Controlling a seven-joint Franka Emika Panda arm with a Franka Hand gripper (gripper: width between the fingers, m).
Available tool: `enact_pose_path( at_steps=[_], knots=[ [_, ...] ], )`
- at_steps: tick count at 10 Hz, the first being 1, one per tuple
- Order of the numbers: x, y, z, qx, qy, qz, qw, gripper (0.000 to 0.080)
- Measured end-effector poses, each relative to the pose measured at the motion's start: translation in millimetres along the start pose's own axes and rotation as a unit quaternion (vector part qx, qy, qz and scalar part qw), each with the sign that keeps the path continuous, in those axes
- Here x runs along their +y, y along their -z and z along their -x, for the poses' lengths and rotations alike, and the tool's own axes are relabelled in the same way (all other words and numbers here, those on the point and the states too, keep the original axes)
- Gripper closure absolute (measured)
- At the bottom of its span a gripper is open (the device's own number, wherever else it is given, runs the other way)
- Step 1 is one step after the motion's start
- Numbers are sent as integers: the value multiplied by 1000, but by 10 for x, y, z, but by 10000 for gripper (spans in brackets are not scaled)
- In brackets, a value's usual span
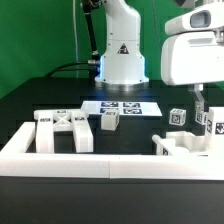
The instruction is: Assemble chair
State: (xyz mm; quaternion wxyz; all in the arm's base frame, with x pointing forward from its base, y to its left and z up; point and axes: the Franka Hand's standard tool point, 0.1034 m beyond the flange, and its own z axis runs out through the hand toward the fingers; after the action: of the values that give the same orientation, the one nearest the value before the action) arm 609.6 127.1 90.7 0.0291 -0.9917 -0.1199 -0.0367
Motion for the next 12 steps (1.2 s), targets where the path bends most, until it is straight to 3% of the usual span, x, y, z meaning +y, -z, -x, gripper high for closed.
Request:
enact_pose_path(
  at_steps=[2,8,10,12],
  knots=[
    [39,-18,-41,-41,0,-5,999,150],
    [100,-30,-60,-34,-3,-3,999,162],
    [97,-30,-60,-34,-20,-3,999,517],
    [92,-30,-60,-34,-67,-2,997,512]
  ],
)
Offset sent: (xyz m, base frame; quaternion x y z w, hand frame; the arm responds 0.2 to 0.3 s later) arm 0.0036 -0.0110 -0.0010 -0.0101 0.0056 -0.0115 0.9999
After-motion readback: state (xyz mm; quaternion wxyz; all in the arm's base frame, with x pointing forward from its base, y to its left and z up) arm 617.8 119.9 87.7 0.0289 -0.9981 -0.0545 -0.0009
